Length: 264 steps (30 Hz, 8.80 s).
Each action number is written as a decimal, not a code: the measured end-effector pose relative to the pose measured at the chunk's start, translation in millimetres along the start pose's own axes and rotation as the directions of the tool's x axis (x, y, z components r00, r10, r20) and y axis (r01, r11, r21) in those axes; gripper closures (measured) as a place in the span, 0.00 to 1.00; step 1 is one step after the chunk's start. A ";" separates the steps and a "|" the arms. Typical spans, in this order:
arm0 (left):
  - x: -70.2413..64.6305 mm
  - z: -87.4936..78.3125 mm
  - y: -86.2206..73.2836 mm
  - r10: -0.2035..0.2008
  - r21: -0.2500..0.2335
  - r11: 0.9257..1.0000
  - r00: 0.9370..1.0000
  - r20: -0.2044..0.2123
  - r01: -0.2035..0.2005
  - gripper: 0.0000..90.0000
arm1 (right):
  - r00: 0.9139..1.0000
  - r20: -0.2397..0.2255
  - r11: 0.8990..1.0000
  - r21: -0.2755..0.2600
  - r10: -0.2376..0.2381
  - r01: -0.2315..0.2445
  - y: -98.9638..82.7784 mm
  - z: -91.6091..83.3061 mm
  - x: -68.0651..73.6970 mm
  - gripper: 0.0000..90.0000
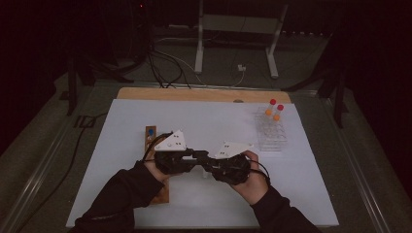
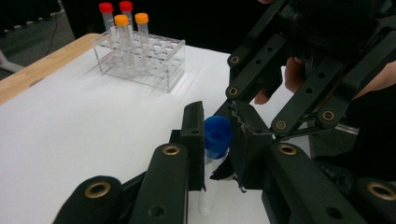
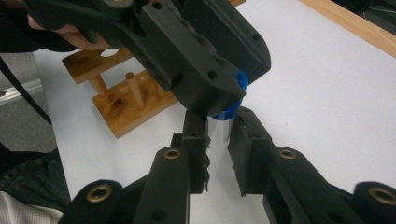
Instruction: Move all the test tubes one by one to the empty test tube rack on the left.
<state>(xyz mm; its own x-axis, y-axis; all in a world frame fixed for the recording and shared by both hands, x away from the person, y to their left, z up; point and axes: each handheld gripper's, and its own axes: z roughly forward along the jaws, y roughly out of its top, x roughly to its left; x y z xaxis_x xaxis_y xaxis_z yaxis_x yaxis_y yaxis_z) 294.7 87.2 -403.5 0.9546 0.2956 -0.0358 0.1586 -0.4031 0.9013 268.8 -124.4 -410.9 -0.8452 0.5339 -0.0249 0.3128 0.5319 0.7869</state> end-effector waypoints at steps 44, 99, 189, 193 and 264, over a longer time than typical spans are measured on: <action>50.8 -106.4 -2.6 -0.084 -0.082 0.995 0.951 -0.297 0.062 0.86 | 0.990 0.062 0.982 -0.146 0.126 -0.116 -29.5 -41.9 -25.6 0.00; 86.2 -93.6 -88.7 -0.219 -0.032 0.974 0.887 -0.406 0.225 0.86 | 0.989 0.050 0.982 -0.137 0.139 -0.131 -33.3 -44.7 -29.5 0.00; 21.5 -124.2 -101.2 -0.241 -0.129 0.969 0.910 -0.338 0.209 0.02 | 0.788 0.457 0.908 -0.143 0.413 -0.393 -88.8 -54.7 -207.2 0.32; 21.5 -124.1 -101.3 -0.240 -0.127 0.970 0.911 -0.336 0.209 0.02 | 0.786 0.475 0.913 -0.106 0.395 -0.395 -90.8 -48.7 -213.2 0.45; 18.9 -113.2 -76.0 -0.211 -0.113 0.975 0.950 -0.231 0.189 0.02 | 0.907 0.350 0.972 -0.075 0.235 -0.223 -29.0 -57.8 -150.3 0.83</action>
<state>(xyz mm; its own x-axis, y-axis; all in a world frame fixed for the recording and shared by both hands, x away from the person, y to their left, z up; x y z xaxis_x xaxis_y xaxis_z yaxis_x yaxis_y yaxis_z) 272.1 221.5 -423.8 0.8148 0.5663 -0.1242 0.3070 -0.2397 0.9210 361.7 -258.1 -394.3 -0.5409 0.8394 -0.0532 0.4601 0.3483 0.8167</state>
